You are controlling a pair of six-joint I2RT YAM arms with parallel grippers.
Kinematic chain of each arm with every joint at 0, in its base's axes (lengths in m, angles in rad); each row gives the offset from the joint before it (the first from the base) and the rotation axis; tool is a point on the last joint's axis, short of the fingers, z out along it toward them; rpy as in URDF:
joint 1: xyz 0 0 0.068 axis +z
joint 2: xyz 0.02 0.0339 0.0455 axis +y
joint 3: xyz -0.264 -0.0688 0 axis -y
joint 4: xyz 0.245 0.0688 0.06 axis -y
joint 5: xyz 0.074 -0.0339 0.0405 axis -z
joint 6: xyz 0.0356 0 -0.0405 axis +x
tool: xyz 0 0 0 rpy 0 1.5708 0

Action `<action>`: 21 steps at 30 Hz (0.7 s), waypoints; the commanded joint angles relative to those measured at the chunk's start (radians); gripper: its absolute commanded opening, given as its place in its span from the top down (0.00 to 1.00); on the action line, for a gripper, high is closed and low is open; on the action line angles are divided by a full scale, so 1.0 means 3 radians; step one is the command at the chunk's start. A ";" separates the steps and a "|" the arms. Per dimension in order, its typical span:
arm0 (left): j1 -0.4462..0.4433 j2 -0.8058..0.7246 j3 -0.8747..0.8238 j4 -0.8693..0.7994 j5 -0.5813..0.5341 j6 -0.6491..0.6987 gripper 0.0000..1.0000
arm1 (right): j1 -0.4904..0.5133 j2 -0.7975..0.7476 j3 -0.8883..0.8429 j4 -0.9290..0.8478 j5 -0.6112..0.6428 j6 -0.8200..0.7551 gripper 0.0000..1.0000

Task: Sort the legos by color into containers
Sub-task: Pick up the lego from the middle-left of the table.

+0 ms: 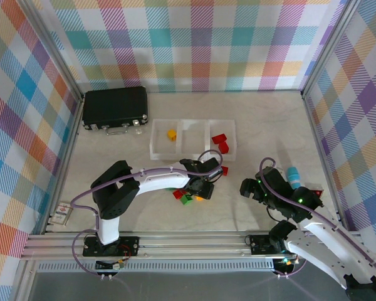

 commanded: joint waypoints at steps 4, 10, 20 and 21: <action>-0.0011 0.0125 0.0037 -0.0049 0.0025 0.0063 0.31 | -0.0019 -0.0029 0.0008 -0.0053 0.0041 0.0004 0.01; -0.0002 0.0176 0.0026 0.0002 0.0033 0.0068 0.30 | -0.0024 -0.0057 0.0010 -0.0106 0.0056 0.0003 0.01; 0.0019 0.0184 0.0035 0.0033 0.0069 0.0074 0.57 | -0.0027 -0.0113 -0.0027 -0.0117 0.0072 0.0018 0.01; 0.0017 0.0175 0.0033 0.0032 0.0072 0.0075 0.61 | -0.0025 -0.0118 -0.0020 -0.0115 0.0072 0.0019 0.01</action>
